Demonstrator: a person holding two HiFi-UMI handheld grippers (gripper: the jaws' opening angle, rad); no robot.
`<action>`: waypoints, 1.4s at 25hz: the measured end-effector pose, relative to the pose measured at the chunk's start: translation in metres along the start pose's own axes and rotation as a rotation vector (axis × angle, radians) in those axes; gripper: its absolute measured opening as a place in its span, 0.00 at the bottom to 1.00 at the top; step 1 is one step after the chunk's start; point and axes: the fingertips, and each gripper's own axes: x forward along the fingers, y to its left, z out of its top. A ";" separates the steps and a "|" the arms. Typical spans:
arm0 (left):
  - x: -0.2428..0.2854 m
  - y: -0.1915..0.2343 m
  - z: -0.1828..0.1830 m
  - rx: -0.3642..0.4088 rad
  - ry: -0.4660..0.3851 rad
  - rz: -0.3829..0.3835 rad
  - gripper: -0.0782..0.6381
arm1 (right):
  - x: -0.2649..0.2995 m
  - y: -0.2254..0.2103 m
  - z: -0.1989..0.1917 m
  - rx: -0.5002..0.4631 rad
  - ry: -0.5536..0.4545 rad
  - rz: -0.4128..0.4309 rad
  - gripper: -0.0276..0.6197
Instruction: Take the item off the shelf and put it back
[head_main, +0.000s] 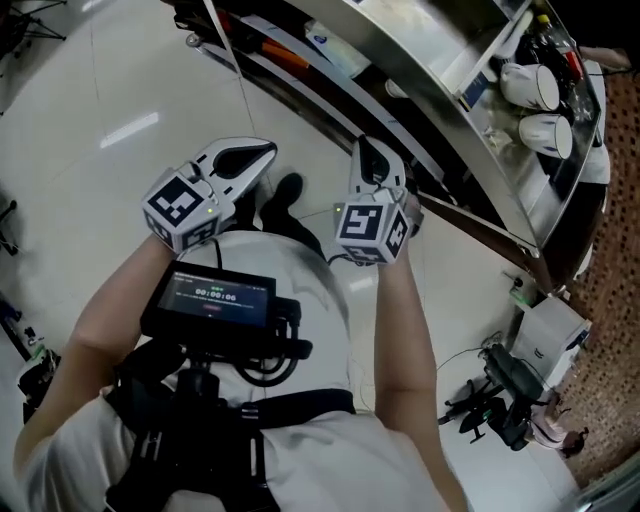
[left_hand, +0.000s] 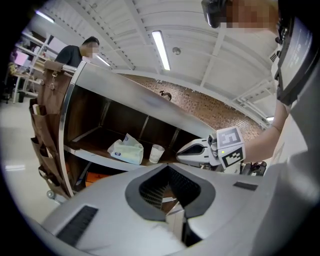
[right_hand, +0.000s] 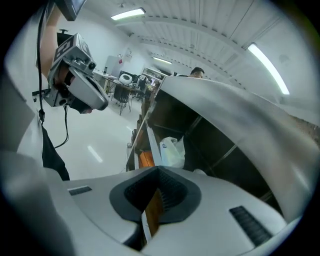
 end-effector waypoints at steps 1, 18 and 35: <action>0.001 0.000 -0.001 -0.004 -0.003 0.002 0.11 | 0.005 -0.003 -0.004 0.004 0.008 0.010 0.06; -0.012 0.005 -0.012 -0.027 -0.009 0.071 0.11 | 0.089 -0.081 -0.073 -0.364 0.360 -0.103 0.28; -0.026 0.011 -0.011 -0.045 -0.012 0.128 0.11 | 0.115 -0.095 -0.080 -0.478 0.397 -0.137 0.16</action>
